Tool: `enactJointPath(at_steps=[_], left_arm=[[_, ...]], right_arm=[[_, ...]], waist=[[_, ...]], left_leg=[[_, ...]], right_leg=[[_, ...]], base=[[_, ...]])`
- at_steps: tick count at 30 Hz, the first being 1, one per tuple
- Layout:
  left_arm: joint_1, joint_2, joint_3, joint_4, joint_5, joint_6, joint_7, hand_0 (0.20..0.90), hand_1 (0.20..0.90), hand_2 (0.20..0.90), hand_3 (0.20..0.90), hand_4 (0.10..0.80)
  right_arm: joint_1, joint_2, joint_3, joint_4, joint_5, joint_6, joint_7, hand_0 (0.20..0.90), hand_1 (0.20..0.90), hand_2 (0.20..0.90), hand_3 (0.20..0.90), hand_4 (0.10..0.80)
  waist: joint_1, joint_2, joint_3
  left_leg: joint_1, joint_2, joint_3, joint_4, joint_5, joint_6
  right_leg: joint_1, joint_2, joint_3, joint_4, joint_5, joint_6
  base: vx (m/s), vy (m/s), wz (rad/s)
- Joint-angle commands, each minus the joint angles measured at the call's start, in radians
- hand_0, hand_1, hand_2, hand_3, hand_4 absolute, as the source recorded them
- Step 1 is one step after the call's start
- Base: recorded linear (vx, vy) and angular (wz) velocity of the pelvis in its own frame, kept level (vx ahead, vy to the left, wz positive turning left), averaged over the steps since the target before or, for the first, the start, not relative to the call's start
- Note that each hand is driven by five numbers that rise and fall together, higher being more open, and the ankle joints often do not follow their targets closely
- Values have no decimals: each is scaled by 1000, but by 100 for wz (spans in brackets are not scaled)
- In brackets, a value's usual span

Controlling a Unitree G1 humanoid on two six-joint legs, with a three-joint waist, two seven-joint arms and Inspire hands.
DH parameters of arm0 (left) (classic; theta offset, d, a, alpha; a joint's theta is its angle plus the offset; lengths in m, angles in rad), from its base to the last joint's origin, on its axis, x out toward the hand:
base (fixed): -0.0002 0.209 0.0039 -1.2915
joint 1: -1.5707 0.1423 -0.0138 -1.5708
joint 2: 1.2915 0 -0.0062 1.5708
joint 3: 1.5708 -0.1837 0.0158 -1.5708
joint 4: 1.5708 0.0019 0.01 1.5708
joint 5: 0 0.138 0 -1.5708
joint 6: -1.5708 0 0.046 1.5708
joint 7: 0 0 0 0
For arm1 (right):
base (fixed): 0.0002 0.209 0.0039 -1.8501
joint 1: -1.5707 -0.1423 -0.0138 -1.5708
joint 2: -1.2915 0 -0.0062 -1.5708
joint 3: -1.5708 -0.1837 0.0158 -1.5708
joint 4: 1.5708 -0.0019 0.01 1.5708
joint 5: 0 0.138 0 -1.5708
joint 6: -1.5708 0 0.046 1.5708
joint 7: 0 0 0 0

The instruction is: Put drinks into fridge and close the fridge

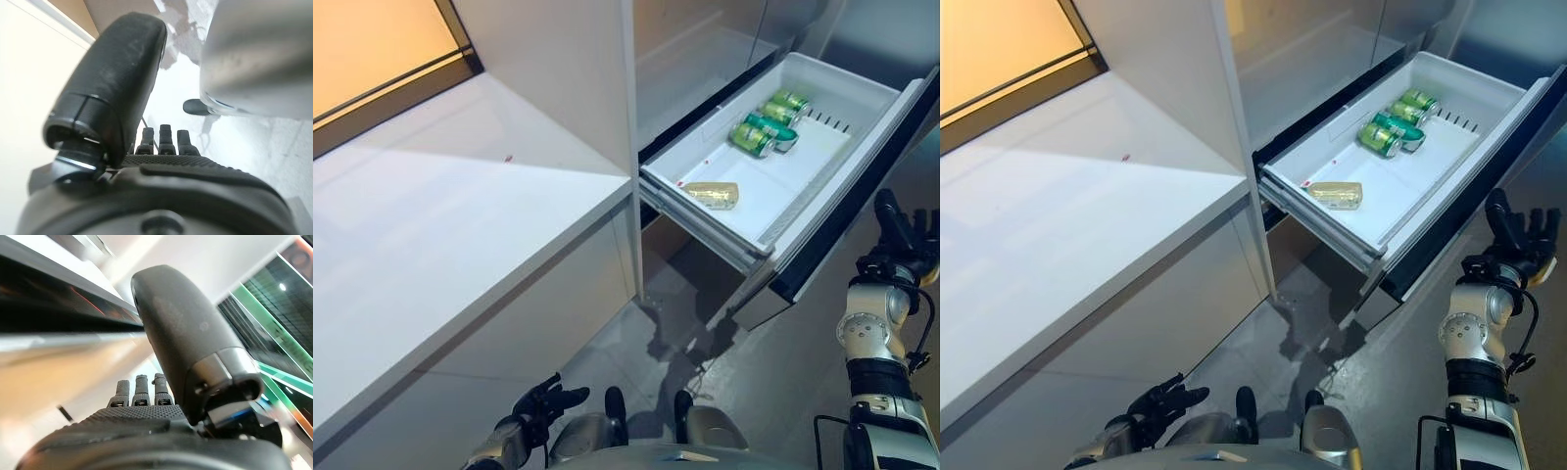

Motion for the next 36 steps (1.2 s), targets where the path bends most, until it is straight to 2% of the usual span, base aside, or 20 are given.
enactJointPath(at_steps=[1,7,9,10,12,13,26,36], left_arm=[[2,51,-19,-57,-17,-13,21,900,900,900,900,800],[-2,55,-17,-74,-37,-36,20,900,900,900,900,800],[-2,55,-21,-75,-37,-44,15,900,900,900,900,800],[-1,56,-23,-74,-40,-50,12,900,900,900,900,800],[-4,58,-27,-81,-41,-50,9,900,900,900,900,800],[-3,59,-29,-84,-39,-50,7,900,900,900,900,800],[9,69,-39,-108,-56,-33,-9,900,900,900,900,800],[40,76,-28,-104,-56,-14,-20,900,900,900,900,800]], right_arm=[[-119,-127,4,-100,3,36,185,900,900,900,900,800],[-188,-192,47,-88,2,126,318,900,900,900,900,800],[-214,-209,63,-78,-7,145,341,900,900,900,900,800],[-235,-222,77,-71,4,162,354,900,900,900,900,800],[-266,-234,96,-63,-2,179,359,900,900,900,900,800],[-282,-242,107,-56,-2,191,369,900,900,900,900,800],[-480,-289,262,67,-69,274,475,900,900,900,900,800],[-560,-312,322,161,-107,290,485,900,900,900,900,800]], waist=[[37,-14,53],[56,-21,88],[61,-20,93],[66,-20,95],[71,-17,102],[75,-16,103],[127,3,115],[173,8,102]], left_leg=[[-124,-51,-30,308,-278,80],[-226,-63,-36,448,-319,89],[-246,-66,-39,469,-321,89],[-249,-70,-48,490,-348,84],[-273,-71,-43,494,-321,86],[-269,-76,-53,507,-347,82],[-277,-90,-73,508,-323,71],[-228,-98,-98,467,-311,66]], right_leg=[[-112,-34,-66,246,-102,-45],[-209,-44,-79,386,-145,-75],[-230,-44,-81,409,-151,-80],[-233,-40,-73,430,-178,-76],[-255,-44,-85,435,-158,-86],[-253,-39,-75,452,-185,-80],[-261,-59,-92,490,-196,-87],[-208,-87,-114,490,-205,-82]], base=[[-61,-35,3],[-24,-40,4],[38,-11,1],[0,0,0],[0,0,0],[81,-5,1],[42,35,5],[71,61,14]])
